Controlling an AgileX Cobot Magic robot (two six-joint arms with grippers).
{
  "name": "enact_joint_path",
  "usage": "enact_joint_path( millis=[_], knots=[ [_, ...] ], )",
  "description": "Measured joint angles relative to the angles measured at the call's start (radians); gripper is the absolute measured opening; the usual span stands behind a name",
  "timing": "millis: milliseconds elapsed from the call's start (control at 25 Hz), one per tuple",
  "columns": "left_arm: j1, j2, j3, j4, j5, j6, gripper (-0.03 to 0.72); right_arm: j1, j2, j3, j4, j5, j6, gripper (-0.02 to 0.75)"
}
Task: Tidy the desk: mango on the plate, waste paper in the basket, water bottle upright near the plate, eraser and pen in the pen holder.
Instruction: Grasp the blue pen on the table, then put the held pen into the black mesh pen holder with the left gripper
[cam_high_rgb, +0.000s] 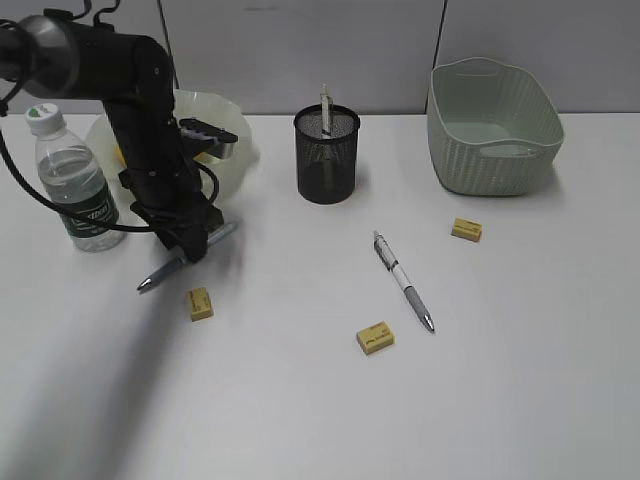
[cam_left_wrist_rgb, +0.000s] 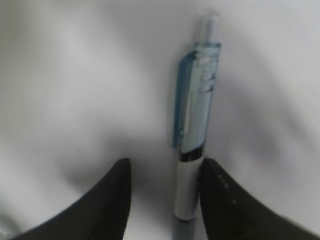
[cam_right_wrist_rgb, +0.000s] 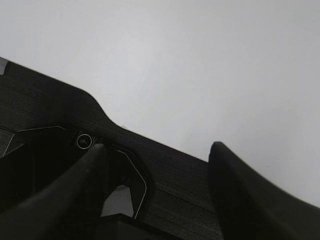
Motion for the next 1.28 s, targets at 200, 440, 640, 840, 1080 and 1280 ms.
enact_joint_path(
  millis=[200,440,640,840,1080,1280],
  knots=[
    [0.001,0.001,0.001,0.025,-0.005,0.000,0.174,0.000,0.000,0.000,0.000,0.000,0.000,0.496],
    [0.003,0.001,0.000,0.028,-0.003,0.000,0.100,0.000,0.000,0.000,0.000,0.000,0.000,0.496],
    [0.003,-0.006,0.000,0.013,0.016,0.000,0.100,0.000,0.000,0.000,0.000,0.000,0.000,0.496],
    [-0.002,-0.058,-0.047,-0.008,0.089,0.000,0.100,0.000,0.000,0.000,0.000,0.000,0.000,0.496],
    [-0.002,-0.169,-0.115,-0.029,0.081,0.000,0.100,0.000,0.000,0.000,0.000,0.000,0.000,0.496],
    [-0.002,-0.243,-0.129,-0.176,-0.067,0.000,0.100,0.000,0.000,0.000,0.000,0.000,0.000,0.496]
  ],
)
